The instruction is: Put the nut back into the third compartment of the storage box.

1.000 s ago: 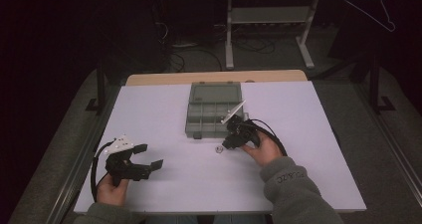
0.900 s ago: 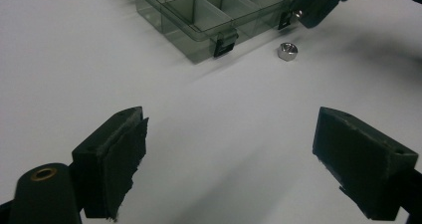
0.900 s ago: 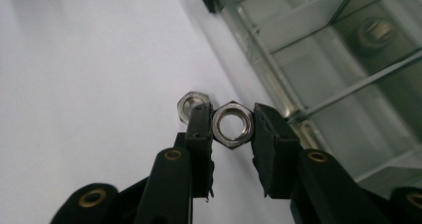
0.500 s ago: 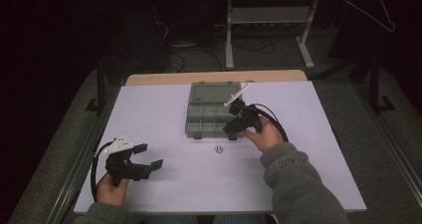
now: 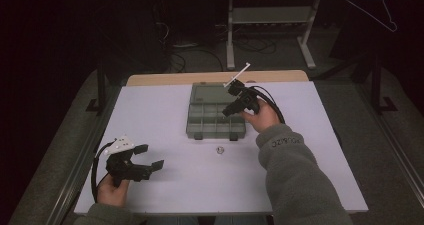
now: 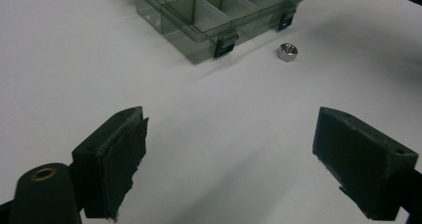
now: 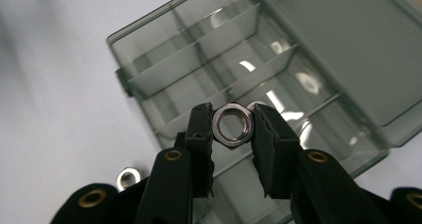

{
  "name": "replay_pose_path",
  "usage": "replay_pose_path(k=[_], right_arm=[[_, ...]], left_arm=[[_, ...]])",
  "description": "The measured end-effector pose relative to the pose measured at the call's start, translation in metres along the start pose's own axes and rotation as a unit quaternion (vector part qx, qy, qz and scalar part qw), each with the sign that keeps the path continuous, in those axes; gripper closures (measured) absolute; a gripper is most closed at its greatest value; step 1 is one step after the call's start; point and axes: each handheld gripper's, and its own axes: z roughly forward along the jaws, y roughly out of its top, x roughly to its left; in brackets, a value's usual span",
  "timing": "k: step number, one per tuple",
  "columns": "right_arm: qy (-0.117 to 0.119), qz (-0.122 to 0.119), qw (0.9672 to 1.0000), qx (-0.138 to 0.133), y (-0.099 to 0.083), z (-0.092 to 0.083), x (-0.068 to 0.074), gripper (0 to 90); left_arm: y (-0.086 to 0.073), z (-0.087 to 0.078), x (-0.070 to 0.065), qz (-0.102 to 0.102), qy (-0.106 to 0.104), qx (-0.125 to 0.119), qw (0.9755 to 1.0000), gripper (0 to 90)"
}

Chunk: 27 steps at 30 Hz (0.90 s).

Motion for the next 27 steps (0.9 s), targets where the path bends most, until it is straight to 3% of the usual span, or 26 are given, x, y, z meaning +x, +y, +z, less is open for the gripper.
replay_pose_path(k=[12, 27], right_arm=[[-0.008, 0.031, 0.9995, -0.007, 0.017, 0.017, -0.017, 69.2], [-0.020, 0.053, 0.9982, 0.017, 0.018, 0.047, -0.027, 69.2]], left_arm=[[0.000, 0.001, 0.000, -0.004, -0.001, -0.003, 1.0000, 13.0], [0.000, 0.001, 0.000, -0.004, -0.003, -0.004, 1.0000, 12.9]])
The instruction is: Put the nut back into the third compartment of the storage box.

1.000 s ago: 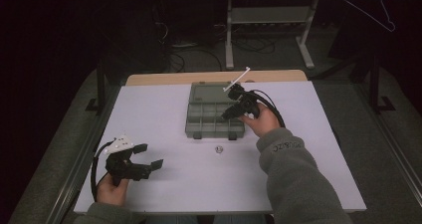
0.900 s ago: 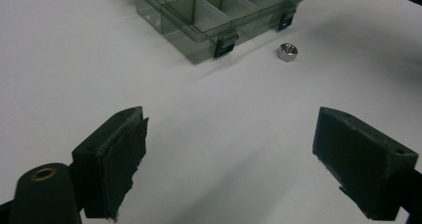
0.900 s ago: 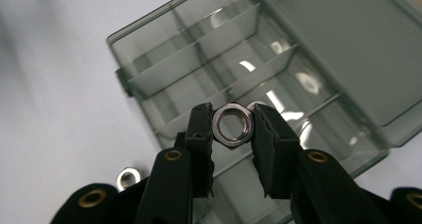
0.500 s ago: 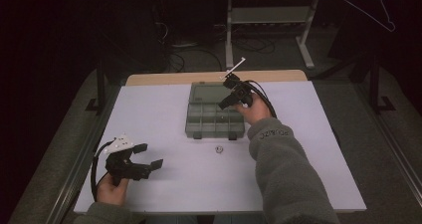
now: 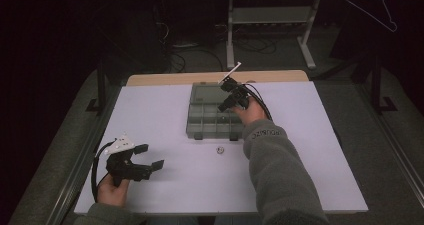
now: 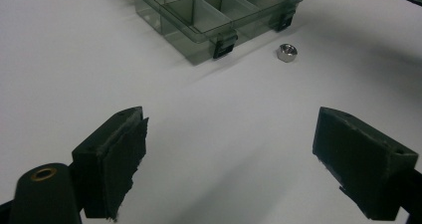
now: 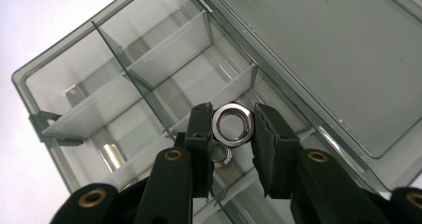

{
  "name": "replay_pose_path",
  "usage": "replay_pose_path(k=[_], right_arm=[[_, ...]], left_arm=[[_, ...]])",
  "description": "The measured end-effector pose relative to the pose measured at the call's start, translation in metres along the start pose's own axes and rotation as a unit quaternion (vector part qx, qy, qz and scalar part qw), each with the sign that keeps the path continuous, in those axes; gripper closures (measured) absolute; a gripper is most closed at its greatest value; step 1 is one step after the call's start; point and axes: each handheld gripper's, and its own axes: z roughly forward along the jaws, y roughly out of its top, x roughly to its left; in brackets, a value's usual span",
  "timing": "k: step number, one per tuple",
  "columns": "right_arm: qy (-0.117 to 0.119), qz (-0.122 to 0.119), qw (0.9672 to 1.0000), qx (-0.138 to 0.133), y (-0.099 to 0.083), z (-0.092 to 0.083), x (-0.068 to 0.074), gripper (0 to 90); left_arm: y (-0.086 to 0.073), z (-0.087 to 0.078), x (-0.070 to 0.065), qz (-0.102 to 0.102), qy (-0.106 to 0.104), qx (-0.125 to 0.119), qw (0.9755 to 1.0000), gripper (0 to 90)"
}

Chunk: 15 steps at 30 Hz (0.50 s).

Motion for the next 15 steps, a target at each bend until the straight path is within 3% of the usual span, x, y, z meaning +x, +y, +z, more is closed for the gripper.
replay_pose_path(k=[15], right_arm=[[-0.008, -0.002, 0.9999, 0.006, 0.0001, 0.0092, 0.0002, 66.1]], left_arm=[[-0.0003, -0.0002, -0.0003, -0.005, 0.000, 0.000, 1.0000, 12.9]])
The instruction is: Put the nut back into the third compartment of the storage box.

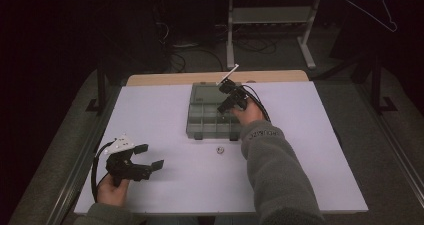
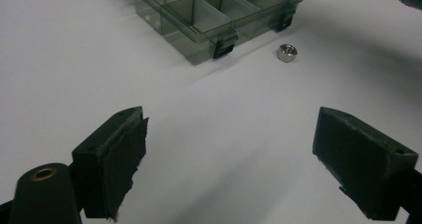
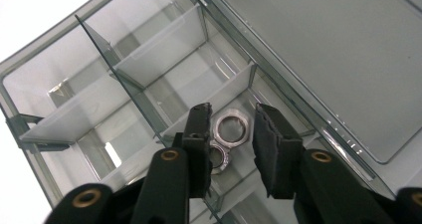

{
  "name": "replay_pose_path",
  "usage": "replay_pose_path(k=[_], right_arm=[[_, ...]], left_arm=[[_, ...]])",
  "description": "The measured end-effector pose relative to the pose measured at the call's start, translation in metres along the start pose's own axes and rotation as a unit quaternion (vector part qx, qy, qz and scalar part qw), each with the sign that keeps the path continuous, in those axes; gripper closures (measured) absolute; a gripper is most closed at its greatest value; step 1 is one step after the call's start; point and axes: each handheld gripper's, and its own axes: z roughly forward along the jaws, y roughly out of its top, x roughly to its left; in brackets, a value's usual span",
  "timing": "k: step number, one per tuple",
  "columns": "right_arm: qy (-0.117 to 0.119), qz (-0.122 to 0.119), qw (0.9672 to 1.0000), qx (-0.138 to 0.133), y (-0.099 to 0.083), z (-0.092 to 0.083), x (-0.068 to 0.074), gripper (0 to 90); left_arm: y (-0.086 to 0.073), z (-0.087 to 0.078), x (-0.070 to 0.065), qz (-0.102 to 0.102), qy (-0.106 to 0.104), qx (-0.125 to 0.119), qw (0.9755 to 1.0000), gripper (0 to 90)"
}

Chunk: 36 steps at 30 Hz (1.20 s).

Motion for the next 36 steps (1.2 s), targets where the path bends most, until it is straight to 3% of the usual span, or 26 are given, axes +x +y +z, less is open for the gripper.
replay_pose_path(k=[5, 14, 15, 27, 36], right_arm=[[-0.003, -0.006, 1.0000, -0.001, -0.001, -0.004, 0.002, 64.8], [0.022, -0.025, 0.9993, -0.015, -0.010, -0.022, 0.020, 62.8], [0.019, -0.041, 0.9989, -0.012, -0.015, -0.023, 0.027, 61.9], [0.046, -0.065, 0.9965, -0.027, -0.057, -0.036, 0.055, 60.2], [0.054, -0.086, 0.9947, -0.015, -0.075, -0.031, 0.077, 59.0]], left_arm=[[0.000, 0.000, 0.000, 0.003, 0.001, -0.001, 1.0000, 13.0], [0.000, 0.000, 0.000, 0.005, 0.001, -0.001, 1.0000, 13.0], [0.000, 0.000, 0.000, 0.006, 0.001, -0.001, 1.0000, 13.0], [0.000, 0.000, -0.001, 0.008, 0.001, 0.002, 1.0000, 13.0], [0.000, 0.001, -0.002, 0.006, 0.001, 0.002, 1.0000, 13.0]])
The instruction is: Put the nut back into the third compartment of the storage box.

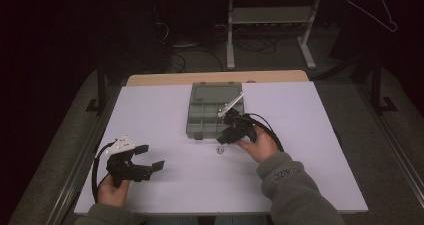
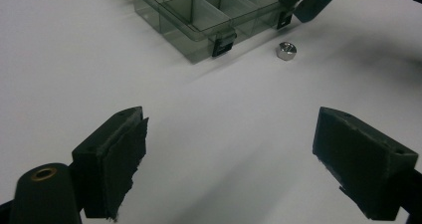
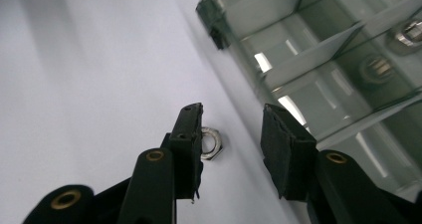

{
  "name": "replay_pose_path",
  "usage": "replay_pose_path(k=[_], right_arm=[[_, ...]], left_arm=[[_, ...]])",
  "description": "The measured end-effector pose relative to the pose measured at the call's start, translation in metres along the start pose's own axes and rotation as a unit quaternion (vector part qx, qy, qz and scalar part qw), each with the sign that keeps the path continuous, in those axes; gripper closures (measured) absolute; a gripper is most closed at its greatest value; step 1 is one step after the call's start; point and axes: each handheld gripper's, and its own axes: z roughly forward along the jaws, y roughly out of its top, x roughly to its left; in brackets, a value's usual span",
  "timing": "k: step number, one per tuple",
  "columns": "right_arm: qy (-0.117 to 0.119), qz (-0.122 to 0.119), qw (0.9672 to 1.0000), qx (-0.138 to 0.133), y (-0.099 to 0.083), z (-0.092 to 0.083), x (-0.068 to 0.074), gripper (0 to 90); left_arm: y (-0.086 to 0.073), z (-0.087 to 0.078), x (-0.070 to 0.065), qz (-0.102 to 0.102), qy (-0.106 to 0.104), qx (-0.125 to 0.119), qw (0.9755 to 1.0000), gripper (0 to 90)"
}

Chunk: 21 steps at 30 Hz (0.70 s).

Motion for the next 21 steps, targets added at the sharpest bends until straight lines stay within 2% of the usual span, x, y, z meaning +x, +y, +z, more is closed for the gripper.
replay_pose_path(k=[11, 21], right_arm=[[0.013, -0.002, 0.9996, 0.027, -0.009, 0.024, 0.005, 58.5], [0.007, -0.016, 0.9988, 0.045, -0.010, 0.034, 0.009, 60.1]], left_arm=[[0.000, -0.001, 0.001, 0.001, 0.001, -0.001, 1.0000, 13.0], [0.000, -0.001, 0.001, 0.001, 0.001, 0.000, 1.0000, 13.0]])
